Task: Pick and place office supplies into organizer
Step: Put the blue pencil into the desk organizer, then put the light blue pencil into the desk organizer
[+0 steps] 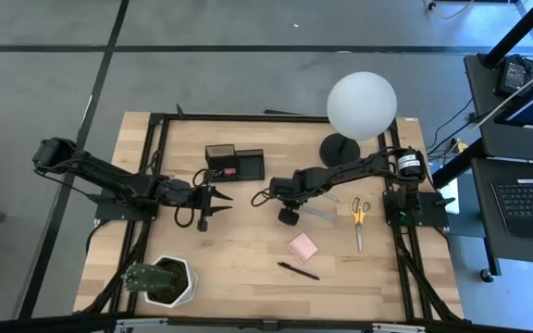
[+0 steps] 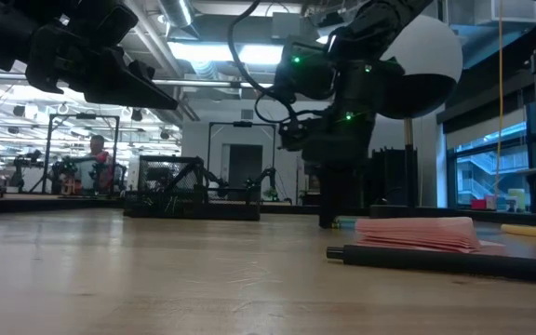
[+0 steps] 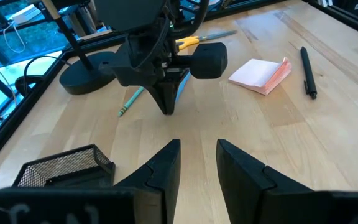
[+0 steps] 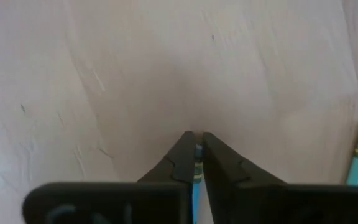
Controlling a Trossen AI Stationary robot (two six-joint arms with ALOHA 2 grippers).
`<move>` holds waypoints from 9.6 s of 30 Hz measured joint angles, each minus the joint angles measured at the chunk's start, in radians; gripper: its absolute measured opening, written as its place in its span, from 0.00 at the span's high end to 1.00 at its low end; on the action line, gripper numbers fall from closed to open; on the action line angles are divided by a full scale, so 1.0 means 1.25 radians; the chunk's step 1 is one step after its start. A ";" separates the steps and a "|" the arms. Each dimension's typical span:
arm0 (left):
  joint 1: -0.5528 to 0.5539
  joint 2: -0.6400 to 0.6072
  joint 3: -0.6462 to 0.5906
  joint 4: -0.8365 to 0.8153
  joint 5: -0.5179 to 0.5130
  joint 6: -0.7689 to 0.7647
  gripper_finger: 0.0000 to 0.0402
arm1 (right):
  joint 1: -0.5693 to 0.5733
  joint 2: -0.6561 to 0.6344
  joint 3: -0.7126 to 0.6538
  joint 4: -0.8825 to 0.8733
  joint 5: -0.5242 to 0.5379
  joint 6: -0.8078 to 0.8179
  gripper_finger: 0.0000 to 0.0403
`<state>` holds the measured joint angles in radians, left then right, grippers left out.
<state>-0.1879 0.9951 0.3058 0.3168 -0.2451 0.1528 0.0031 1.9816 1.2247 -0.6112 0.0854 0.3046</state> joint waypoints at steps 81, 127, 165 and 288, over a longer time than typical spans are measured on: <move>0.000 0.000 0.000 -0.006 0.000 -0.007 0.76 | -0.005 -0.002 0.012 -0.127 -0.069 -0.104 0.97; 0.000 0.000 0.000 -0.285 0.175 -0.246 0.76 | -0.118 0.002 0.633 -0.005 -0.027 -0.421 0.98; 0.000 0.000 0.000 -0.341 0.196 -0.267 0.76 | -0.214 0.207 0.643 0.214 -0.148 -0.439 0.98; 0.000 0.000 0.000 -0.316 0.126 -0.322 0.76 | -0.222 0.022 0.049 -0.053 -0.082 -0.249 0.78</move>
<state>-0.1883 0.9947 0.3054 -0.0786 -0.0875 -0.2492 -0.2749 2.0086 1.2854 -0.6770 -0.0171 -0.0065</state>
